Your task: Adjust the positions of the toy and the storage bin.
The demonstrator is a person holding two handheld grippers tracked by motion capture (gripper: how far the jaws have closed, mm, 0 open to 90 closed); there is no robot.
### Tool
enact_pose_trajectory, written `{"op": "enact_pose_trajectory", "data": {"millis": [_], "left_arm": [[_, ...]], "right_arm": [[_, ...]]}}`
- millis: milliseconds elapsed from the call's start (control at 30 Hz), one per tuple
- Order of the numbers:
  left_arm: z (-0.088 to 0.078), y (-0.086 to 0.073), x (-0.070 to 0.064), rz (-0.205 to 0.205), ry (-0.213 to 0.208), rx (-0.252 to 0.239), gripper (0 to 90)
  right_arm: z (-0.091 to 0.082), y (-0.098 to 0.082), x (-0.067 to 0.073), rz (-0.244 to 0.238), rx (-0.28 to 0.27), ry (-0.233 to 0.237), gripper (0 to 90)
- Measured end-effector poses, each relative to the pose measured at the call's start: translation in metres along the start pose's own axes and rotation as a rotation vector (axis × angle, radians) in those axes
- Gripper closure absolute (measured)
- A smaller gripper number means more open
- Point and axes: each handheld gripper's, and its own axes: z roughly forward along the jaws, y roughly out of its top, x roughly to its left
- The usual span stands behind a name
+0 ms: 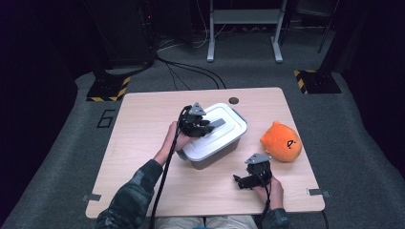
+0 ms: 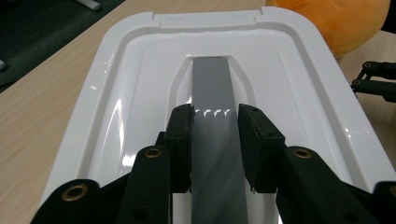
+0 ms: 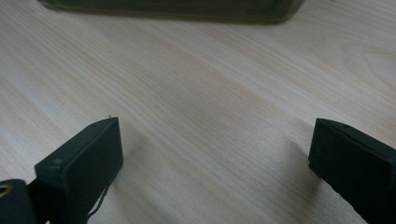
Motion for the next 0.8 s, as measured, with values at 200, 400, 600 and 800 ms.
{"op": "enact_pose_trajectory", "data": {"millis": [200,400,600,800], "left_arm": [[-0.008,-0.008,-0.008,-0.011,0.000,-0.011,66.4],[-0.018,-0.015,-0.015,-0.007,-0.002,-0.012,66.4],[-0.024,-0.016,-0.025,0.010,0.011,0.014,66.4],[-0.029,-0.017,-0.034,0.019,-0.018,0.030,66.3]], "right_arm": [[0.000,0.000,0.000,0.006,0.002,0.000,2.2],[0.000,0.000,0.000,0.006,0.002,0.000,2.2],[0.000,0.000,0.000,0.006,0.002,0.000,2.2],[0.000,0.000,0.000,0.008,0.001,-0.002,2.2]]}}
